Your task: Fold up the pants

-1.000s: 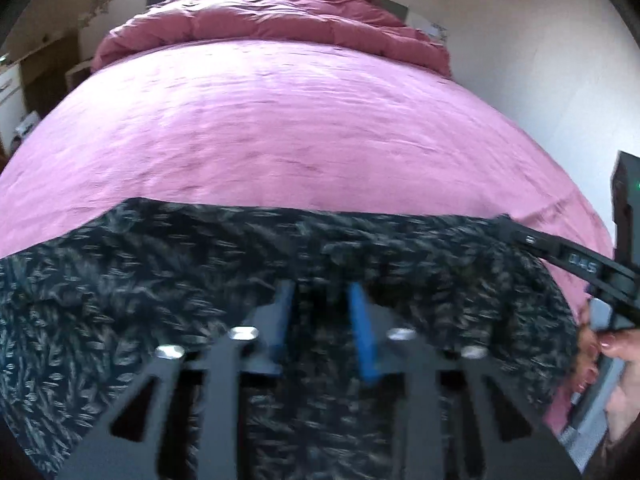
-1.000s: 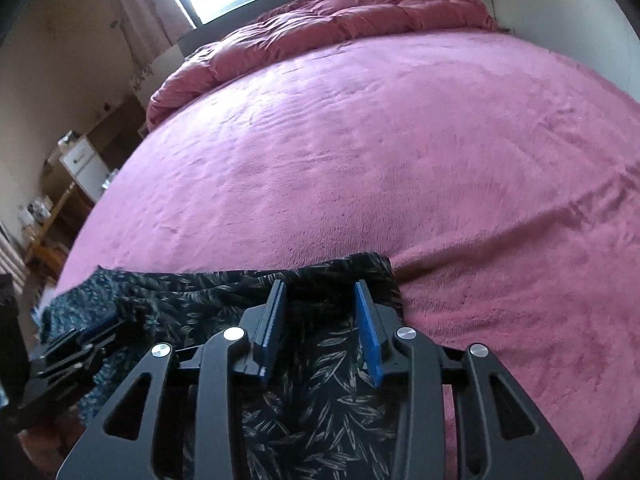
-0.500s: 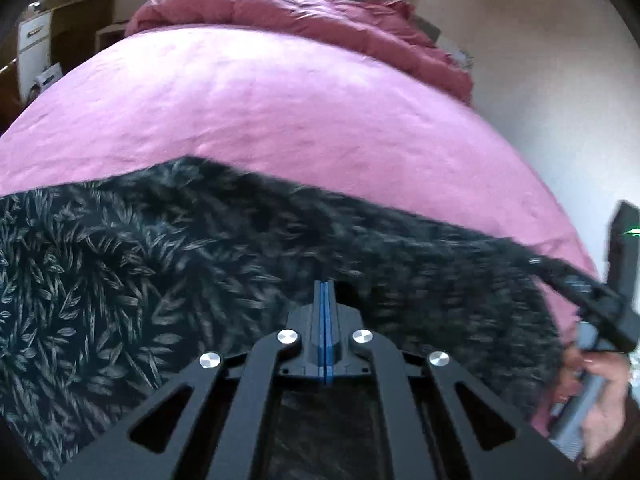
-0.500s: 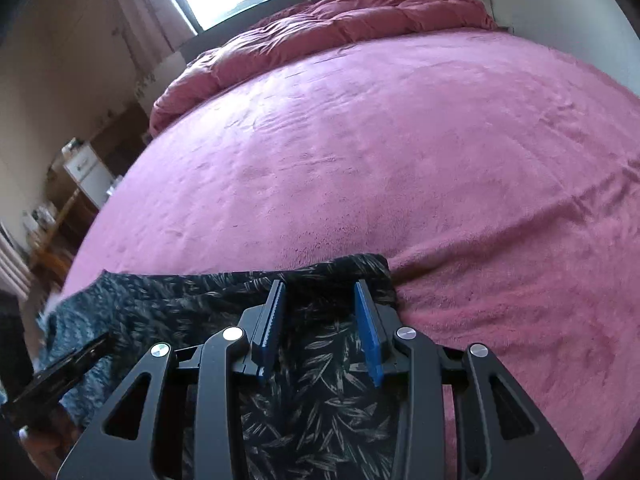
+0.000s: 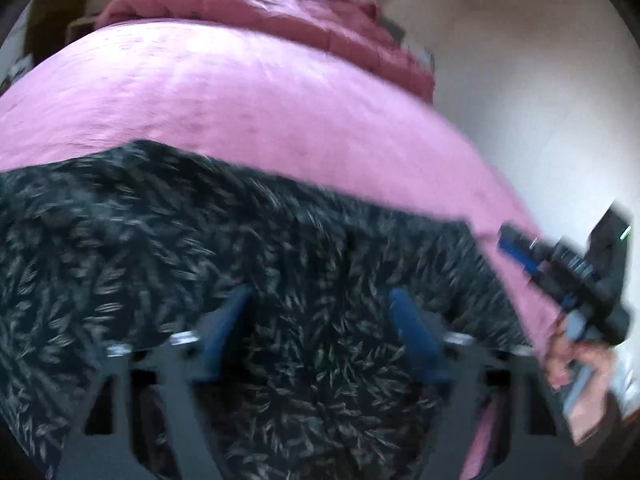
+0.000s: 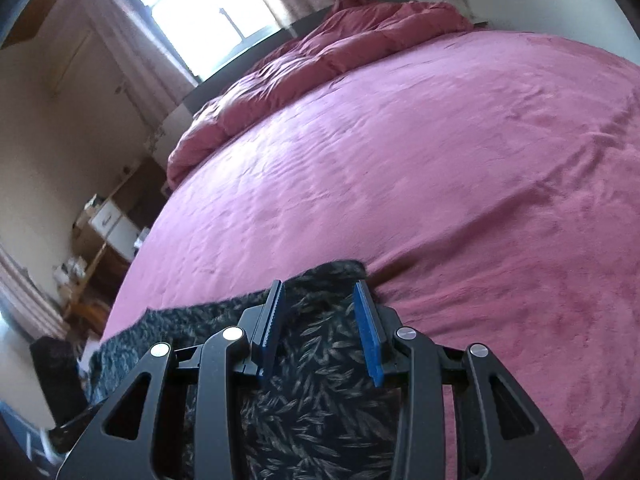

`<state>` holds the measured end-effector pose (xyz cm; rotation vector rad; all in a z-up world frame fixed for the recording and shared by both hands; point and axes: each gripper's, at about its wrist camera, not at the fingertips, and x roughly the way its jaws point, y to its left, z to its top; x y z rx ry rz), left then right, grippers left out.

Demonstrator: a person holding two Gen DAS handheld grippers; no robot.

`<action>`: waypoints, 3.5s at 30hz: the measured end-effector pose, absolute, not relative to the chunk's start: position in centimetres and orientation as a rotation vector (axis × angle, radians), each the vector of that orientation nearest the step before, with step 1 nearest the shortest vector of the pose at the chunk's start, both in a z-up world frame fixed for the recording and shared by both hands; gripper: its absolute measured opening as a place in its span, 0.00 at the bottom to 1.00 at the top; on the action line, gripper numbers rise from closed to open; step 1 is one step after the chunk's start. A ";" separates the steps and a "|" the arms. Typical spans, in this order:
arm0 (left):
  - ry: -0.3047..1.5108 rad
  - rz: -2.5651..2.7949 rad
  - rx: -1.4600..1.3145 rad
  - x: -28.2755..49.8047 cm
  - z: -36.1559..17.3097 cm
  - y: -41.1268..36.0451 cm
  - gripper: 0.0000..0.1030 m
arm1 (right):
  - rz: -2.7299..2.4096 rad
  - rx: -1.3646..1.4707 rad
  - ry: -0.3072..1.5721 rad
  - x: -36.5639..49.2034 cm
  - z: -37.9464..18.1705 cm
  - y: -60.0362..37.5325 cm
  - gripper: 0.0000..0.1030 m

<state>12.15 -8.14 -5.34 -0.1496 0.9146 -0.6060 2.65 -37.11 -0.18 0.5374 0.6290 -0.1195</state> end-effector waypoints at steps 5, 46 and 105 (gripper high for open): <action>0.936 -0.622 -0.197 10.9 -4.2 -6.7 0.15 | -0.106 0.468 0.657 3.7 -0.2 -35.7 0.34; 0.674 -0.003 -0.420 -5.4 1.4 24.4 0.59 | 0.055 0.328 0.658 2.6 0.5 -29.9 0.41; 0.594 -0.621 0.013 4.5 5.3 -10.3 0.09 | 0.158 0.568 0.711 3.1 -1.0 -31.0 0.41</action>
